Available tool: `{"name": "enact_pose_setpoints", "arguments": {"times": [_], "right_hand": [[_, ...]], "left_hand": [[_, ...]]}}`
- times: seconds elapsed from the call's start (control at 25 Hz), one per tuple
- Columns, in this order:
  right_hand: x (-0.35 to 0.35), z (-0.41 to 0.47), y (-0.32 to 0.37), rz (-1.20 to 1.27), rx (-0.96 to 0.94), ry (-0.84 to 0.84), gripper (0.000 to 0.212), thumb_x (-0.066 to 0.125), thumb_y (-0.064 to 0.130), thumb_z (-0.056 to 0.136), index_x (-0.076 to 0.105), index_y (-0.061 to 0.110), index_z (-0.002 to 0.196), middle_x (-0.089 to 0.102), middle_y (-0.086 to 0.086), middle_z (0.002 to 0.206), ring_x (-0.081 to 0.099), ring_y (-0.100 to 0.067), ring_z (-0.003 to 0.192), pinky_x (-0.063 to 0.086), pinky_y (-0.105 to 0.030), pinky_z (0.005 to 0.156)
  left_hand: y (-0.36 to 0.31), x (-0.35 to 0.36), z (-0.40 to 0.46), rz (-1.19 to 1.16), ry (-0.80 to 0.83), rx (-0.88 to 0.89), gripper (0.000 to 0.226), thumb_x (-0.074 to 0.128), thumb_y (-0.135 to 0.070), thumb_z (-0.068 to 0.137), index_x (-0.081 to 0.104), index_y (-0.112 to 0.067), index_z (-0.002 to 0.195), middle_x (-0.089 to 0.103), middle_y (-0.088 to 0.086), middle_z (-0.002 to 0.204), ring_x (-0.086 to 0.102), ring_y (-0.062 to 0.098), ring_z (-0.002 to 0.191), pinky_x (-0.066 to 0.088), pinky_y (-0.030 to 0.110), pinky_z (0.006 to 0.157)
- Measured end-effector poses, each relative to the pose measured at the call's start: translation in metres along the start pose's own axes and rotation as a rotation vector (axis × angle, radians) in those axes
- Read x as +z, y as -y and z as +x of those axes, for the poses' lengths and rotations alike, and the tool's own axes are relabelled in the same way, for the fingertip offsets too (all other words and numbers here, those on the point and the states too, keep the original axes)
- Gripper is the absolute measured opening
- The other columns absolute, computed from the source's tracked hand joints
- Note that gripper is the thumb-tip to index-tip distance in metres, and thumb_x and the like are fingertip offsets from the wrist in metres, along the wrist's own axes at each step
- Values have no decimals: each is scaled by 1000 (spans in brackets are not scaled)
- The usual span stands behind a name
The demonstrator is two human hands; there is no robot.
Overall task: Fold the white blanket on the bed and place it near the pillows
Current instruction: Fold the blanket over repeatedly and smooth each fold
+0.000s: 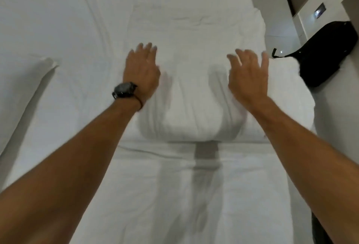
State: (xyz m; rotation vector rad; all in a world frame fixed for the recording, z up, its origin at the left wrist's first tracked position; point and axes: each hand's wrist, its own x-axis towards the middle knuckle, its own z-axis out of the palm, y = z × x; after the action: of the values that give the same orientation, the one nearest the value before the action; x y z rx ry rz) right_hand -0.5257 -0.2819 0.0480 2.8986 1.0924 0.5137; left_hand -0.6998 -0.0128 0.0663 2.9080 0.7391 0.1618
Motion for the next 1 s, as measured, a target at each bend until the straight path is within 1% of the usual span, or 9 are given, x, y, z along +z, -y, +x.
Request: {"name": "enact_pose_setpoints", "arguments": {"times": [0.16,0.28,0.4,0.52,0.6,0.68,0.76,0.8,1.0], "right_hand": [[36,-85,3,101,17,102,55,39,43,112,57,14,155,50,-19,165,45,-41,153,25,-62,128],[39,-121,3,103,-50,142,63,35,52,113,49,16,163,41,-21,171,37,-43,158,20,-64,130],[35,-133,0,123,-88,211,83,37,74,105,42,19,167,36,-20,174,32,-44,160,14,-66,131],[38,-134,-8,40,-172,368,123,72,84,76,29,20,172,30,-23,175,31,-49,159,13,-70,128],[39,-133,-7,14,-165,468,125,95,53,62,37,19,168,50,-22,163,49,-48,148,29,-68,121],[37,-135,-2,43,-128,462,94,96,23,58,64,20,146,77,-13,124,76,-39,108,54,-52,93],[27,-141,3,87,-76,370,68,96,15,50,80,25,115,79,-1,79,73,-32,60,44,-33,55],[20,-147,6,112,-63,354,62,97,16,47,81,27,106,75,1,68,67,-31,49,36,-28,50],[-31,-234,21,217,-56,363,71,97,24,33,84,27,102,71,2,63,66,-29,46,43,-28,41]], "left_hand": [[-3,58,-78,-43,89,155,71,24,-52,107,26,-9,164,21,11,173,17,31,160,12,49,130],[2,75,-115,59,125,280,88,25,-71,101,23,-10,165,18,11,173,13,32,161,13,54,129],[4,84,-128,191,204,342,116,53,-85,82,18,-13,166,16,14,174,14,36,160,13,61,127],[0,89,-126,272,351,246,135,87,-61,65,11,-14,167,14,16,174,17,39,159,15,67,123],[-10,89,-125,249,394,203,118,89,-27,73,18,-9,165,26,16,170,30,39,155,28,62,122],[-15,86,-125,211,335,208,97,85,-3,69,41,-7,156,55,18,152,59,41,132,51,54,102],[-15,77,-130,156,327,188,86,87,-4,65,55,-10,145,71,15,122,72,41,98,58,45,69],[-13,76,-137,126,333,183,81,85,-7,68,56,-13,143,72,13,115,72,40,91,56,43,62],[-12,60,-236,55,285,209,80,88,-8,50,68,-15,128,75,11,104,74,38,76,58,43,47]]}}
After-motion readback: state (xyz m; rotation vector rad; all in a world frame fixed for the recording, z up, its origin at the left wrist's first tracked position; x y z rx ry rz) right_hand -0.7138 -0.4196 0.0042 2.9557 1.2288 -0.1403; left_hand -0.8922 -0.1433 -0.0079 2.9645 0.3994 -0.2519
